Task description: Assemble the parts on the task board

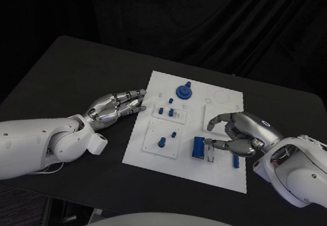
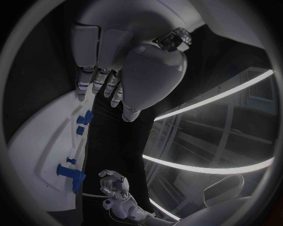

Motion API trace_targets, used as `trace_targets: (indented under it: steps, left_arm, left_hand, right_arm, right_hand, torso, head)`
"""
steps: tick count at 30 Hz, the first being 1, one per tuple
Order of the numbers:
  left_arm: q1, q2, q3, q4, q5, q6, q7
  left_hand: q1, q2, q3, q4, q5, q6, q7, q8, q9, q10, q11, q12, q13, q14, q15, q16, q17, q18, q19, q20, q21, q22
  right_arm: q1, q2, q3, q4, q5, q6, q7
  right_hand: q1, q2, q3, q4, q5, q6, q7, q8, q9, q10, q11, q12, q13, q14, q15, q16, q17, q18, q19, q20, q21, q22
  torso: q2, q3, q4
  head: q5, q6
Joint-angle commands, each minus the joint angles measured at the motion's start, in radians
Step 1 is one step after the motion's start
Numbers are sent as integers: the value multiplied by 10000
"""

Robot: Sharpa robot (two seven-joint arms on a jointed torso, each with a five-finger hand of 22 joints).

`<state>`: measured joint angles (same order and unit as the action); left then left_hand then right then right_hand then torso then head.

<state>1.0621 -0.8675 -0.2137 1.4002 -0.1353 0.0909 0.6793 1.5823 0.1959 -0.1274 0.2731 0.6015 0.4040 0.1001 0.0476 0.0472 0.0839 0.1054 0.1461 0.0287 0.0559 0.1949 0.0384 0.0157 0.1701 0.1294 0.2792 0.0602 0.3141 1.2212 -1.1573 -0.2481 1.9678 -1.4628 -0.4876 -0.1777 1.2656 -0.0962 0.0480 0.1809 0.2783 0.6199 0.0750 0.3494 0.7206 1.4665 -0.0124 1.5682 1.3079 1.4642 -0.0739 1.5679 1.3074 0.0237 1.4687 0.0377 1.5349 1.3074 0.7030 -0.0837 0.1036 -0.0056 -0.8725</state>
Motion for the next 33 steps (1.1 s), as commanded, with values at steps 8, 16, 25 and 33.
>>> trace_targets:
  steps: [8, 16, 25, 33]
  left_arm:
    - [-30, -12, 8, 35, 20, 96, 276]
    - [-37, -5, 8, 35, 20, 119, 274]
    - [-42, -6, 8, 45, 20, 136, 264]
    - [-45, 0, 8, 43, 20, 148, 246]
  left_hand:
    - [58, 9, 84, -1, -3, 45, 38, 50, 16, 13, -45, 53, 13, -10, 65, 36, 17, -160, 29, 26, 46, 7]
    - [63, 1, 92, -6, -9, 39, 35, 50, 16, 15, -41, 56, 14, -11, 67, 36, 16, -163, 31, 25, 48, -1]
    - [63, 1, 92, -6, -9, 39, 35, 50, 16, 15, -41, 56, 14, -11, 67, 36, 16, -163, 31, 25, 48, -1]
    - [66, 3, 100, -7, -16, 42, 39, 51, 16, 14, -39, 55, 14, -14, 68, 35, 15, -166, 31, 24, 48, -10]
  right_arm:
    - [-376, 22, -4, -169, -3261, 708, -531]
    - [-492, 178, -4, -308, -3751, 1079, -915]
    - [-592, 395, -4, -451, -3865, 1065, -1156]
    - [-622, 633, -3, -592, -3880, 964, -1297]
  right_hand:
    - [1308, -724, -461, 1104, 178, -2237, -70, -306, -1177, 1043, -103, 26, 2629, 1022, -92, -49, 2436, -88, 714, -91, -164, 2434]
    - [1260, -906, -549, 1150, 227, -2473, 80, -55, -1268, 1043, 8, 26, 2629, 1003, -9, -83, 2352, -67, 667, -40, -247, 2404]
    - [406, -1000, -647, 1167, 275, -2574, 236, 512, -1387, 1043, 148, 26, 2629, 990, 117, -107, 2296, -48, 632, 80, -320, 2379]
    - [-73, -811, -525, 1158, 219, -2433, 275, 1151, -1429, 1043, 192, 26, 2629, 985, 159, -118, 2270, -45, 633, 137, -331, 2378]
  torso:
    - [2, -2, 6]
    - [18, -8, 4]
    - [13, -5, 10]
    - [12, -8, 2]
  head:
    - [20, -1]
    - [-6, -1]
    - [-4, -1]
    - [0, -1]
